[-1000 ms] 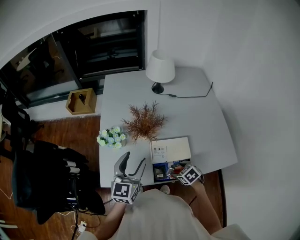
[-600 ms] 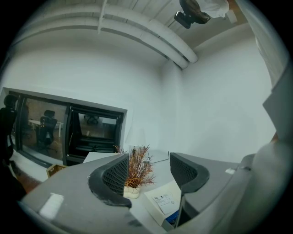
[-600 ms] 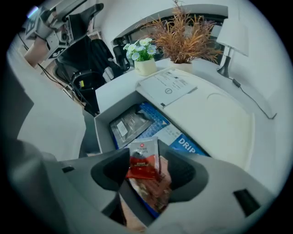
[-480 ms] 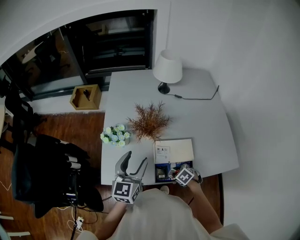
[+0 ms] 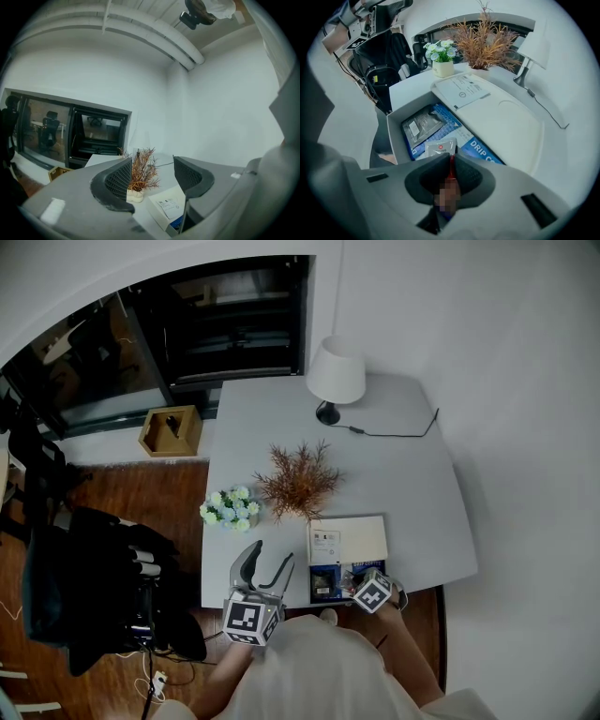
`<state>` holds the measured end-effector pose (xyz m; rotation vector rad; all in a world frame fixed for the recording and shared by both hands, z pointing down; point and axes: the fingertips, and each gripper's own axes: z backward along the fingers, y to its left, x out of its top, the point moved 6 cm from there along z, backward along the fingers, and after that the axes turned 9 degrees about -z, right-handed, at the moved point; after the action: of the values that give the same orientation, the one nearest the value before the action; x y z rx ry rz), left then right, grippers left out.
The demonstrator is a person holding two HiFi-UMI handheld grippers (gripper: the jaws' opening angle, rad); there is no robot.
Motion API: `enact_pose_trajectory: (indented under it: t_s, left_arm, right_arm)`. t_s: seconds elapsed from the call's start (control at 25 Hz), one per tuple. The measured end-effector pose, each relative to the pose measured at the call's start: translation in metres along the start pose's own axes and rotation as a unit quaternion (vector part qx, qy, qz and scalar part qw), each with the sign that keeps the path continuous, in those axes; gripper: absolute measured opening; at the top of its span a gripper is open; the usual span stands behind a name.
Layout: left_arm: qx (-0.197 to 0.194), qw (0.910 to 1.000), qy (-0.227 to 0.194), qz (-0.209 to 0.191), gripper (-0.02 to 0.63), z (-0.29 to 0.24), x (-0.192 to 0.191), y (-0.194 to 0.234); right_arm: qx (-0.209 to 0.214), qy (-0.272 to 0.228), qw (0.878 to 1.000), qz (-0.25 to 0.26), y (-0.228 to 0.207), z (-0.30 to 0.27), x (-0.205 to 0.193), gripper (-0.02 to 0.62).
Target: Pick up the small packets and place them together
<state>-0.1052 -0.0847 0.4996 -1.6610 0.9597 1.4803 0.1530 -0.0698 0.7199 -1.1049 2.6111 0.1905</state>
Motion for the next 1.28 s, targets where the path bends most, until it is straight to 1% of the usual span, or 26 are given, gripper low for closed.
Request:
enact_pose_trajectory:
  t_s: [0.2, 0.28, 0.36, 0.48, 0.56, 0.68, 0.76, 0.84, 0.88, 0.96, 1.04, 1.16, 1.28]
  left_arm:
    - [-0.005, 1.0000, 0.004, 0.001, 0.272, -0.001, -0.003, -0.001]
    - [-0.007, 1.0000, 0.005, 0.001, 0.272, -0.001, -0.004, -0.001]
    - [-0.010, 0.9999, 0.007, -0.001, 0.272, -0.001, -0.003, -0.001]
    - [-0.013, 0.9999, 0.009, -0.001, 0.272, -0.001, -0.003, -0.003]
    - [-0.016, 0.9998, 0.011, -0.002, 0.272, -0.003, -0.003, -0.004]
    - [-0.019, 0.9997, 0.012, -0.002, 0.272, -0.004, -0.004, -0.006]
    - [-0.023, 0.9997, 0.011, -0.004, 0.272, -0.005, -0.004, -0.008]
    - [-0.027, 0.9996, 0.009, -0.009, 0.272, -0.007, -0.001, -0.011]
    - [-0.028, 0.9995, 0.007, -0.012, 0.272, -0.007, 0.000, -0.011]
    - [-0.029, 0.9994, 0.005, -0.016, 0.272, -0.007, 0.003, -0.012]
    - [-0.028, 0.9995, 0.004, -0.016, 0.272, -0.006, 0.005, -0.013]
    - [-0.024, 0.9996, 0.004, -0.014, 0.272, -0.004, 0.005, -0.012]
    - [-0.018, 0.9998, 0.004, -0.013, 0.272, 0.000, 0.004, -0.011]
  right_arm:
    - [-0.015, -0.029, 0.999, -0.014, -0.004, 0.008, -0.006, 0.025]
    - [-0.011, -0.059, 0.997, -0.043, -0.004, 0.021, -0.002, 0.021]
    - [-0.002, -0.098, 0.992, -0.084, -0.006, 0.038, 0.001, 0.021]
    - [0.013, -0.159, 0.976, -0.147, -0.012, 0.065, 0.006, 0.020]
    - [0.015, -0.198, 0.962, -0.187, -0.022, 0.081, 0.010, 0.020]
    - [-0.006, -0.249, 0.939, -0.236, -0.046, 0.097, 0.016, 0.018]
    - [-0.026, -0.266, 0.929, -0.257, -0.065, 0.098, 0.018, 0.018]
    - [-0.035, -0.265, 0.920, -0.287, -0.083, 0.090, 0.019, 0.018]
    - [-0.034, -0.258, 0.914, -0.310, -0.092, 0.083, 0.018, 0.018]
    - [-0.027, -0.234, 0.902, -0.362, -0.104, 0.064, 0.013, 0.020]
    - [-0.031, -0.211, 0.891, -0.401, -0.110, 0.050, 0.008, 0.023]
    - [-0.042, -0.196, 0.879, -0.433, -0.113, 0.042, 0.008, 0.026]
    - [-0.058, -0.186, 0.870, -0.453, -0.112, 0.039, 0.010, 0.037]
